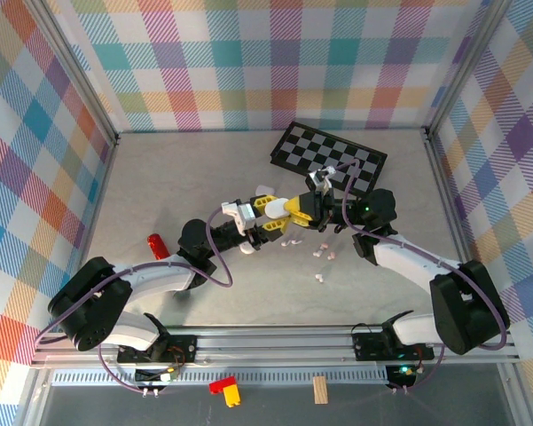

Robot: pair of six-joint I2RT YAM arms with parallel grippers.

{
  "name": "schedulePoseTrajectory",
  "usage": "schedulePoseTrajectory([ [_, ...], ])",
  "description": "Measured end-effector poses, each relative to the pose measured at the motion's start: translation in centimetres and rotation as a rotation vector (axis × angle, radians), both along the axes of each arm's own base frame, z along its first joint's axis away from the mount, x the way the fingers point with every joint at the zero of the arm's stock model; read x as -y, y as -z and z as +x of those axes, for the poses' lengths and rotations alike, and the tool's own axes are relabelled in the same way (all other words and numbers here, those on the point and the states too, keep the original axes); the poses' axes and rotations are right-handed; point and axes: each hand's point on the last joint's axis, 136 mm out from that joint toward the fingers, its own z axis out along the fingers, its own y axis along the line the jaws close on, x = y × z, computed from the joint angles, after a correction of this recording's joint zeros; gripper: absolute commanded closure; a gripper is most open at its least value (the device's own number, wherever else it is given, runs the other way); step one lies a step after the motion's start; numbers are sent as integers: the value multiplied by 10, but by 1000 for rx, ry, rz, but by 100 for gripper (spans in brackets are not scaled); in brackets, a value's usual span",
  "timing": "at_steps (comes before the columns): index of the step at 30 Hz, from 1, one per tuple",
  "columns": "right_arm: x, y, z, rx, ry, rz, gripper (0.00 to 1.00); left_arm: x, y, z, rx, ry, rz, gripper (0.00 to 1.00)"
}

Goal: Insert the wireless bluetooth earbuds into the charging case

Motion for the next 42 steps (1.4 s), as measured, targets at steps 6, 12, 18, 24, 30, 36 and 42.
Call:
schedulePoseTrajectory([
  [6,0,0,1,-3,1,0,97,0,1,0,-4,5,1,65],
  [12,1,2,0,9,11,-14,60,0,2,0,-8,8,4,67],
  [18,13,1,2,63,103,-72,34,-3,2,2,-32,23,-1,71],
  [24,28,-5,2,243,253,-226,20,-15,12,9,-93,27,5,71],
  [30,42,-19,-18,661,329,-399,13,-17,18,-7,-150,123,53,72],
  [36,26,-2,-37,1000,273,-532,12,-15,23,-29,-206,236,133,72],
  [42,7,19,-40,1177,198,-599,12,-13,33,-40,-260,298,186,72],
])
